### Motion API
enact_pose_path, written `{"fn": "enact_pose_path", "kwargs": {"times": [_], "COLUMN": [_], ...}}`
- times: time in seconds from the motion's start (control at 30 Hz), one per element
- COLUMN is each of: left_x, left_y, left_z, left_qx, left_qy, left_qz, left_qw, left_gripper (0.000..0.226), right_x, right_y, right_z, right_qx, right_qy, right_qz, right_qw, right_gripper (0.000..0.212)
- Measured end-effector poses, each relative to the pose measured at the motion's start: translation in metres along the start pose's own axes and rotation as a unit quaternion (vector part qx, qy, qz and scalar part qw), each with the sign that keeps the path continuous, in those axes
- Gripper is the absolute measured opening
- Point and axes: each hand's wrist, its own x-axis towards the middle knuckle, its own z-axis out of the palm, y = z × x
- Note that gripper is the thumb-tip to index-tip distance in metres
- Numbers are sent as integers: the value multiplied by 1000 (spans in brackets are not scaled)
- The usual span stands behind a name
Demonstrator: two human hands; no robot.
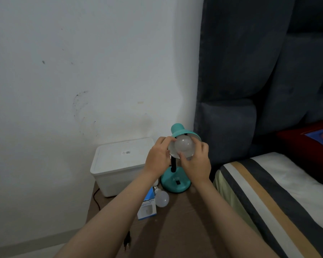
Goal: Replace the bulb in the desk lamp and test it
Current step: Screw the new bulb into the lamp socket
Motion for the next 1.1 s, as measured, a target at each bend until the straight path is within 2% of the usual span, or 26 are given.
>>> {"fn": "enact_pose_path", "kwargs": {"times": [0.13, 0.27, 0.47, 0.57, 0.67, 0.77, 0.93, 1.1], "left_x": [1, 2, 1, 0, 0, 0, 1, 1], "left_y": [0, -1, -3, -4, -3, -4, -4, -7], "left_z": [1, 1, 2, 1, 1, 2, 1, 0], "left_qx": [-2, 0, 0, -3, -3, -6, -8, -16], "left_qy": [2, 1, 3, 5, 8, 9, 6, 5], "left_qz": [0, -5, -2, -3, -2, -1, 2, -5], "left_qw": [1000, 1000, 1000, 1000, 1000, 1000, 1000, 1000], "left_gripper": [48, 48, 45, 44, 44, 44, 43, 45], "right_x": [3, 7, 4, 3, 1, 2, 6, 7], "right_y": [0, 1, 0, 0, 1, 2, 2, 5], "right_z": [0, 2, 8, 9, 10, 10, 11, 7], "right_qx": [-10, 42, 65, 45, 14, 14, 9, 7], "right_qy": [-21, -13, 10, 24, 22, 32, 42, 1], "right_qz": [-44, 15, 55, 24, -19, -16, 7, -38], "right_qw": [999, 999, 996, 998, 999, 999, 999, 999], "right_gripper": [57, 50, 58, 63, 57, 49, 53, 60]}}
